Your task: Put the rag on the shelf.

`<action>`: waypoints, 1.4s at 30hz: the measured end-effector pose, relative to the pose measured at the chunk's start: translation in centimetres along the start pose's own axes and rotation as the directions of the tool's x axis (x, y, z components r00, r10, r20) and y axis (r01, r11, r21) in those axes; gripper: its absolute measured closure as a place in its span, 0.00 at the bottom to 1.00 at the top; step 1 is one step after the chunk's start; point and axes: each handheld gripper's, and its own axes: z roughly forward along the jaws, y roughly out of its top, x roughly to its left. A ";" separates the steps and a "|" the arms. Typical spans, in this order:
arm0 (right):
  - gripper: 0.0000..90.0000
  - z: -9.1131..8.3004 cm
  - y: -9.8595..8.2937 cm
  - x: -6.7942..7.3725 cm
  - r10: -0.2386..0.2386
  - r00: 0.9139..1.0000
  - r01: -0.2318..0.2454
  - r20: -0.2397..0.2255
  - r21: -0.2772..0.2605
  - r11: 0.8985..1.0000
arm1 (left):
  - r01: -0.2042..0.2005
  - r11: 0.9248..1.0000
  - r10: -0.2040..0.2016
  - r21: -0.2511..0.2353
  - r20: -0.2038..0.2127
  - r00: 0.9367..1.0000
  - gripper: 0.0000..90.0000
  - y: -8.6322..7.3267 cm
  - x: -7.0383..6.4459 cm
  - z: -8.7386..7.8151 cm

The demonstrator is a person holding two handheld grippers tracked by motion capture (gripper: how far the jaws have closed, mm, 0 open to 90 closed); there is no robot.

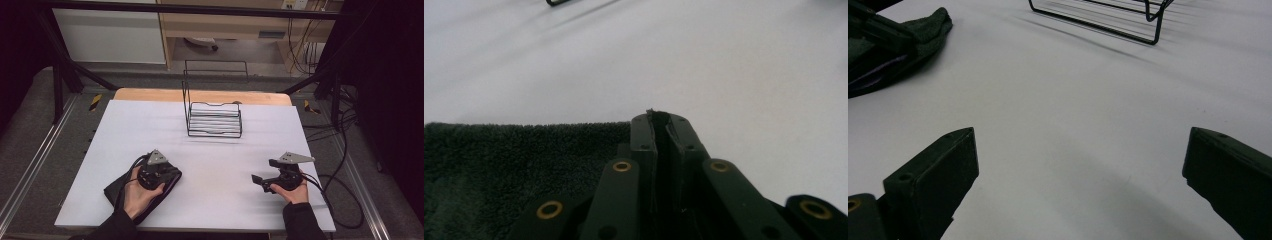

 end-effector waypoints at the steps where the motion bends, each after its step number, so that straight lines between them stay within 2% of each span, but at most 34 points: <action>1: 0.02 0.0 0.0 0.0 0.003 1.000 -0.003 -0.001 -0.001 1.000 | 0.002 1.000 -0.002 -0.010 0.002 1.000 0.92 0.1 0.0 -0.2; 8: 0.02 0.1 0.1 0.0 0.003 1.000 -0.003 -0.002 -0.002 1.000 | -0.003 1.000 0.004 -0.025 0.039 0.999 0.92 1.4 -1.0 -0.6; 11: 0.02 0.1 0.1 0.0 0.002 1.000 -0.002 -0.001 -0.002 1.000 | 0.010 1.000 -0.009 -0.018 0.068 0.998 0.92 2.7 -1.9 0.1; 15: 0.03 0.0 0.1 0.0 0.002 1.000 -0.002 -0.001 -0.002 1.000 | -0.002 1.000 0.003 -0.009 0.080 0.997 0.92 4.0 -3.1 1.4; 16: 0.03 0.0 0.1 0.0 0.003 1.000 -0.003 0.000 -0.002 1.000 | -0.002 1.000 0.003 -0.009 0.080 0.997 0.92 4.0 -3.1 1.4; 19: 0.03 0.0 0.0 0.0 0.003 1.000 -0.003 0.001 -0.002 1.000 | -0.009 0.999 0.006 0.031 0.085 0.996 0.91 4.1 -3.4 2.8; 21: 0.03 0.1 0.0 0.0 0.008 1.000 -0.008 0.003 0.000 1.000 | -0.003 0.999 -0.001 0.040 0.105 0.995 0.89 3.6 -3.2 3.4; 24: 0.04 0.1 0.0 0.1 0.015 1.000 -0.015 0.006 -0.002 1.000 | 0.004 1.000 -0.004 0.006 0.124 0.992 0.82 3.3 -2.8 3.2; 27: 0.04 0.2 0.2 0.3 0.021 1.000 -0.021 0.013 0.001 1.000 | 0.001 1.000 0.002 -0.020 0.122 0.993 0.65 3.4 -2.5 2.4; 28: 0.05 0.3 0.2 0.5 0.018 1.000 -0.018 0.012 0.001 1.000 | -0.013 0.999 0.016 -0.029 0.117 0.993 0.60 3.6 -1.9 1.0; 30: 0.05 0.6 0.4 0.8 0.020 1.000 -0.020 0.016 0.003 1.000 | -0.027 0.998 0.032 -0.050 0.088 0.996 0.53 3.4 -1.0 -0.5; 35: 0.05 1.7 1.1 2.2 0.011 1.000 -0.011 0.012 0.003 1.000 | -0.026 0.999 0.026 -0.019 0.021 0.999 0.39 1.9 2.0 -3.2; 36: 0.05 1.9 1.3 2.6 0.011 1.000 -0.011 0.013 0.007 1.000 | -0.019 1.000 0.019 -0.008 0.010 1.000 0.38 1.4 2.7 -3.5; 37: 0.05 2.2 1.5 3.0 0.001 1.000 -0.001 0.014 0.008 1.000 | -0.019 1.000 0.019 -0.008 0.010 1.000 0.37 1.4 2.7 -3.5; 38: 0.05 2.7 1.8 3.5 -0.003 1.000 0.003 0.008 0.010 1.000 | 0.009 1.000 -0.009 0.007 0.002 1.000 0.36 0.3 3.9 -4.0; 39: 0.05 2.9 1.9 3.9 0.002 1.000 -0.002 0.006 0.010 1.000 | 0.020 1.000 -0.020 0.008 -0.004 1.000 0.36 -0.3 4.5 -4.3; 42: 0.06 4.2 2.7 5.3 0.001 1.000 0.000 -0.001 0.012 1.000 | 0.032 0.999 -0.031 0.031 -0.020 0.999 0.36 -1.8 5.9 -4.9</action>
